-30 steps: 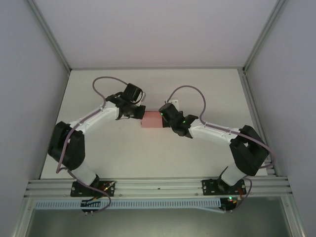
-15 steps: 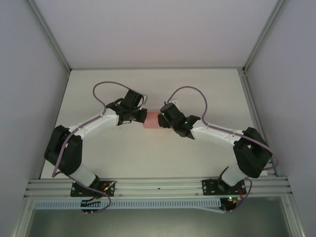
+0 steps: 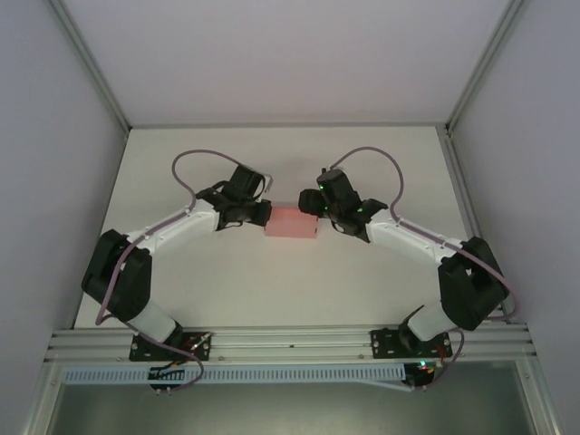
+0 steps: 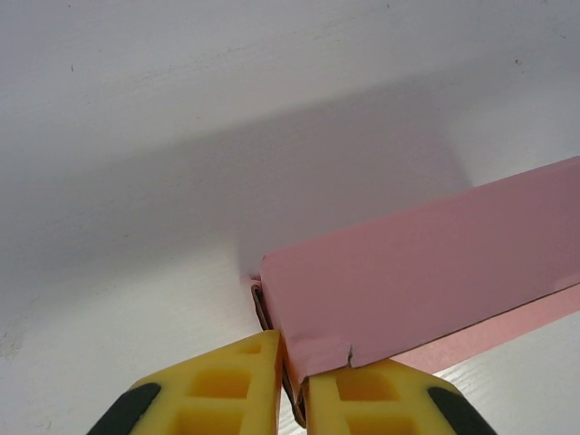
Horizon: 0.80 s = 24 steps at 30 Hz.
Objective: Assemble paper box
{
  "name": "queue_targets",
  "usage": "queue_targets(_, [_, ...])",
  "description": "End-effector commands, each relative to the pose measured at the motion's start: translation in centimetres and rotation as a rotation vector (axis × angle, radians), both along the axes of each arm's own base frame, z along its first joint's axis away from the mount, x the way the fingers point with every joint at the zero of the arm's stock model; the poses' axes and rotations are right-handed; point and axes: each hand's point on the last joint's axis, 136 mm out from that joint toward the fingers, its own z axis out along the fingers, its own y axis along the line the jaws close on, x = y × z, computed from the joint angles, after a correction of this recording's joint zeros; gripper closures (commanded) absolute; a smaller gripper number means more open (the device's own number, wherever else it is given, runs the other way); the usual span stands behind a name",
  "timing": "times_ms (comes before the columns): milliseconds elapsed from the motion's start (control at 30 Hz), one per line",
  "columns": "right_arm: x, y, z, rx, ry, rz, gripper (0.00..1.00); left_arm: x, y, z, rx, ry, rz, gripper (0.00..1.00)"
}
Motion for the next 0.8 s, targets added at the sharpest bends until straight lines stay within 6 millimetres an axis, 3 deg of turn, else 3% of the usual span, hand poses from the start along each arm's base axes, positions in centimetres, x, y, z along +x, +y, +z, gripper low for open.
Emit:
queue_targets(0, [-0.7,-1.2,-1.9,-0.008,0.059,-0.046,0.40,-1.7,0.1,-2.1,0.050,0.084,-0.044,0.82])
queue_targets(167, [-2.2,-2.7,-6.1,-0.043,0.142,-0.092,0.50,-1.8,-0.4,-1.3,0.040,0.065,-0.087,0.77])
queue_targets(300, [-3.4,-3.0,-8.1,-0.017,0.197,-0.108,0.54,-1.8,-0.7,-0.1,0.027,0.046,-0.109,0.69])
queue_targets(467, [-3.7,-2.4,-7.7,0.039,0.184,-0.112,0.55,-2.2,-1.6,2.3,-0.021,0.049,-0.150,0.49])
queue_targets(567, [-3.7,-2.3,-7.6,0.038,0.184,-0.109,0.55,-2.4,-1.5,3.4,-0.019,0.050,-0.150,0.43])
queue_targets(600, [-3.7,-2.3,-7.7,0.033,0.188,-0.112,0.55,-2.1,-1.1,3.7,-0.009,0.042,-0.127,0.40])
queue_targets(667, [-3.9,-2.5,-7.9,0.030,0.191,-0.115,0.56,-1.1,0.1,3.9,-0.009,0.041,-0.049,0.22])
queue_targets(767, [-4.1,-2.7,-8.4,0.022,0.198,-0.116,0.57,0.4,1.4,3.6,-0.090,0.079,0.046,0.10])
